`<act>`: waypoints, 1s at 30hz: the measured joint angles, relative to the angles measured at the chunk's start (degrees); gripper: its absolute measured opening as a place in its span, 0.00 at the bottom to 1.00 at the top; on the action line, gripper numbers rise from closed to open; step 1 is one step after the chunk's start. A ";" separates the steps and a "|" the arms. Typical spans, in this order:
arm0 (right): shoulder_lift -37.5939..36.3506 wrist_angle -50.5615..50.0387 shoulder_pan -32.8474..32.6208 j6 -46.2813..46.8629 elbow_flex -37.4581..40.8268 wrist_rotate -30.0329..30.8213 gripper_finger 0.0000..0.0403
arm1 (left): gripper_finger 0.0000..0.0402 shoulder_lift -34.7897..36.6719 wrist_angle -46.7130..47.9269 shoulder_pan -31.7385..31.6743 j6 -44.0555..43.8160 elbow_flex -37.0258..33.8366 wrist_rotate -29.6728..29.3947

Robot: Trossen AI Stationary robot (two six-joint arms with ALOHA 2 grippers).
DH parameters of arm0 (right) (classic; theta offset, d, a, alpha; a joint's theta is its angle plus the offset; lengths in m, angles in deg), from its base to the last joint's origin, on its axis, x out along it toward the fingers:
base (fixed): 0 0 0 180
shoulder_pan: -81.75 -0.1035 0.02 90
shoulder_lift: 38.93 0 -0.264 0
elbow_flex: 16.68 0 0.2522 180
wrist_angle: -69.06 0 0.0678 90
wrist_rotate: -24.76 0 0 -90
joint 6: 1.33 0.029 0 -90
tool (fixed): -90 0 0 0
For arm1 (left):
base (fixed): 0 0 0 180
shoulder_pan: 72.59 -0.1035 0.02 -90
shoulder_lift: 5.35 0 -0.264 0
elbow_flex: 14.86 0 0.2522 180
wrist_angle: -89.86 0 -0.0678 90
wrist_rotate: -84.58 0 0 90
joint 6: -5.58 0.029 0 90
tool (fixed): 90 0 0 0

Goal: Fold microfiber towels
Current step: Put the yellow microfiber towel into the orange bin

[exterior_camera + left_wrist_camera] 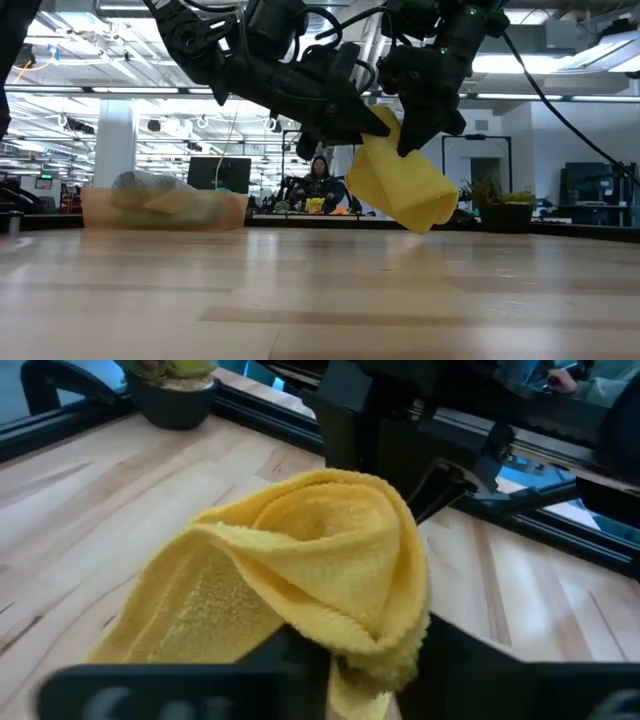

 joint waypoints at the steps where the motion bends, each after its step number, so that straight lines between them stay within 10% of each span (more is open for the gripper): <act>1: 0.00 0.00 0.00 0.01 0.00 0.00 0.02 | 0.14 -0.01 0.00 0.00 -0.09 0.00 -0.01; 16: 0.00 0.03 2.29 -1.41 0.00 -2.00 0.18 | 0.00 0.30 0.96 -0.02 -4.43 0.04 2.79; 30: -3.72 -8.04 5.04 -2.69 0.02 -1.97 0.47 | 0.00 13.64 30.95 -3.69 -8.88 4.08 4.31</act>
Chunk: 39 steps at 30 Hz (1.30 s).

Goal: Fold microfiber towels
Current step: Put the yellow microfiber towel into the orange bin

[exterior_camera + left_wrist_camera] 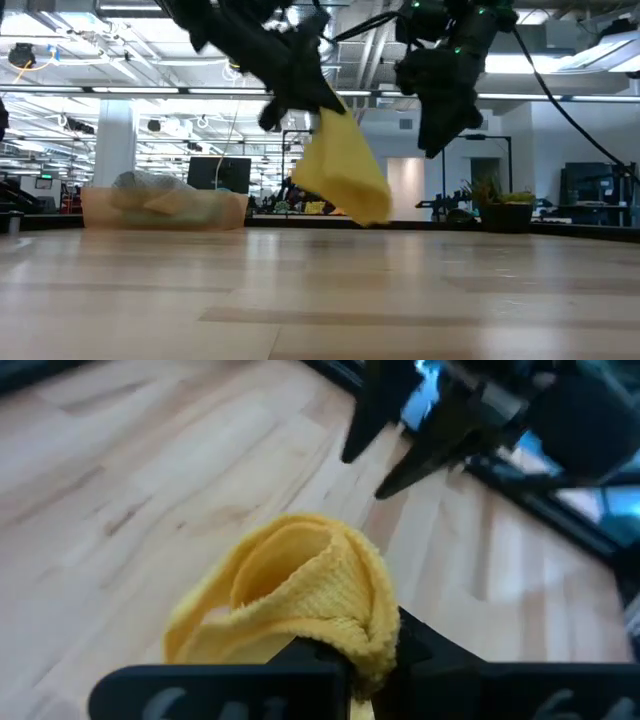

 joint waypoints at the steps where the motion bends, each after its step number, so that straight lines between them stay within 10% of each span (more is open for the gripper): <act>1: -0.75 -0.99 0.19 0.03 0.00 0.00 0.48 | 0.00 1.61 2.04 -0.46 -0.90 0.42 -0.08; 17: -10.01 -0.63 0.97 -0.03 -0.07 0.04 0.48 | 0.00 22.68 23.79 -14.59 -12.82 4.14 -19.74; 39: -10.40 2.03 1.36 -2.94 0.00 0.17 0.47 | 0.00 15.57 38.29 -42.03 3.31 4.10 -10.39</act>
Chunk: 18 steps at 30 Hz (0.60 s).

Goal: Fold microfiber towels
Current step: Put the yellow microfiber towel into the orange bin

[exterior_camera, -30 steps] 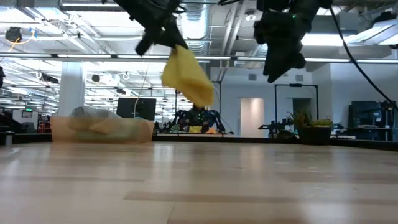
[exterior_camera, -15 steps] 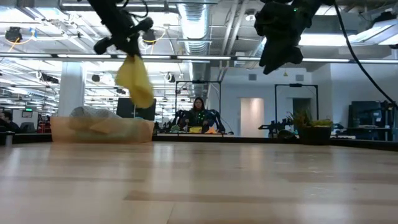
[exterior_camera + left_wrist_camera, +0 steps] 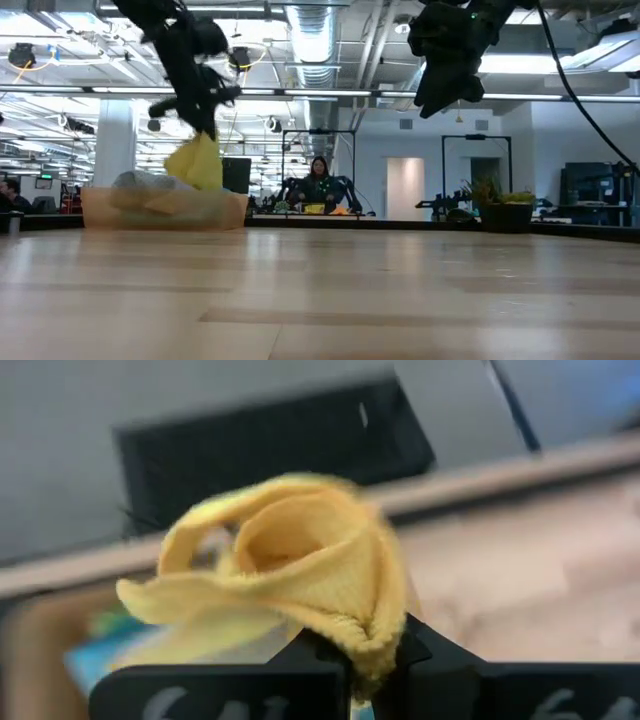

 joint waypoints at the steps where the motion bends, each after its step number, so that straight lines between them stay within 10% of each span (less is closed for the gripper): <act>1: 0.00 0.00 0.07 0.02 0.01 0.00 0.47 | 0.00 -1.75 0.31 0.17 0.30 0.00 1.64; 6: 0.00 -0.01 0.07 0.02 0.02 -0.01 0.47 | 0.00 -6.47 -0.14 2.38 -1.75 -0.02 7.34; 18: 0.02 -0.02 0.66 0.04 0.02 -0.09 0.47 | 0.00 0.37 16.12 3.67 -8.11 -0.02 -1.84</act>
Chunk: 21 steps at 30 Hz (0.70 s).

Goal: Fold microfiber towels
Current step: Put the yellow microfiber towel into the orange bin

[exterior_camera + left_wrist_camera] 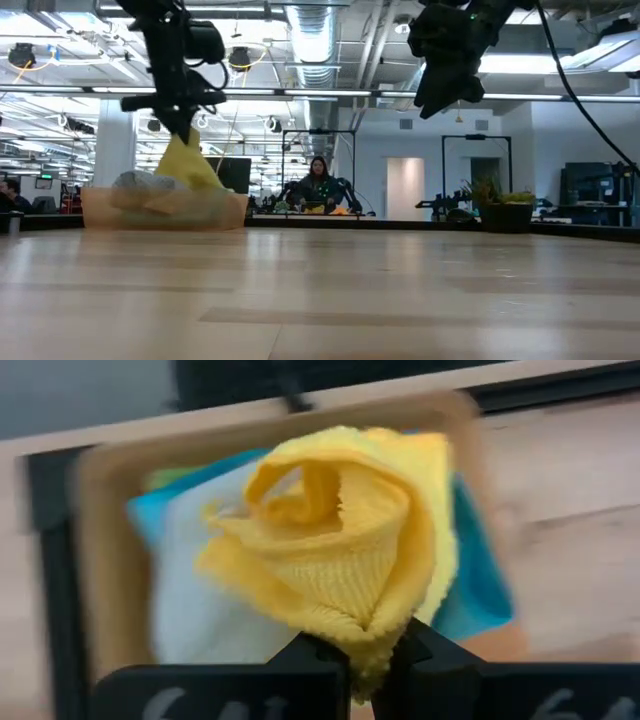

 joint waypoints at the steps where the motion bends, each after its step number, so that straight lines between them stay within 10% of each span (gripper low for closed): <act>1: 0.00 0.02 0.08 0.02 0.00 0.00 0.47 | 0.00 0.54 1.42 -0.20 -0.22 0.00 -0.70; 21: 0.02 3.04 0.56 0.02 -0.02 0.00 0.47 | 0.13 1.37 6.11 -0.89 -2.10 0.00 1.53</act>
